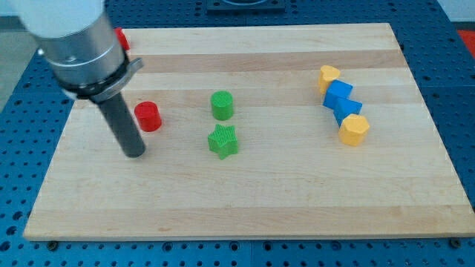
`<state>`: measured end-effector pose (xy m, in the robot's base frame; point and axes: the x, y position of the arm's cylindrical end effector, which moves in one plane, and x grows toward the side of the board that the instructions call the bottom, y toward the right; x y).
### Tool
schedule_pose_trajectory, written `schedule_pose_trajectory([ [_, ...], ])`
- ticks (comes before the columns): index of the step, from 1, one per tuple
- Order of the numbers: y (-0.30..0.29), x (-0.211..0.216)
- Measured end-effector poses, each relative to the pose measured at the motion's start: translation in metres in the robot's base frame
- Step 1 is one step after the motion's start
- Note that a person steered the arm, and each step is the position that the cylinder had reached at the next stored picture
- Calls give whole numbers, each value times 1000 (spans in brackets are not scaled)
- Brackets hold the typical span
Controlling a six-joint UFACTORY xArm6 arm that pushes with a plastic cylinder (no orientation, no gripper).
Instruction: Move the red circle to the right of the red star
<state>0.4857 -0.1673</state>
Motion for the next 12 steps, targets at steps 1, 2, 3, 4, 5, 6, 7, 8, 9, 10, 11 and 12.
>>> schedule_pose_trajectory([
  [1, 4, -51],
  [2, 3, -108],
  [3, 7, -140],
  [4, 8, -153],
  [5, 8, -178],
  [6, 7, -197],
  [7, 7, -209],
  [8, 31, -196],
  [9, 64, -196],
  [10, 66, -221],
  [11, 61, -233],
  [12, 30, -233],
])
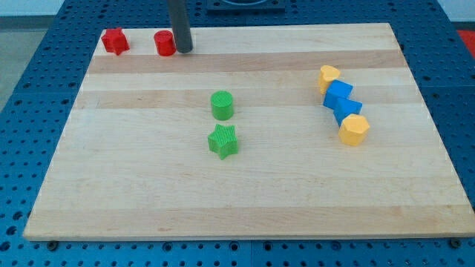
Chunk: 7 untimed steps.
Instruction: Move the red circle to the right of the red star
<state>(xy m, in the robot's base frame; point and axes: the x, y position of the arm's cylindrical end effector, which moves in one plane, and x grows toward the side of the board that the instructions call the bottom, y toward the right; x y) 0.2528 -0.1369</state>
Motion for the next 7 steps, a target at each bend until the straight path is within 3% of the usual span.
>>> schedule_pose_trajectory([
  [2, -44, 0],
  [5, -12, -13],
  [7, -46, -16],
])
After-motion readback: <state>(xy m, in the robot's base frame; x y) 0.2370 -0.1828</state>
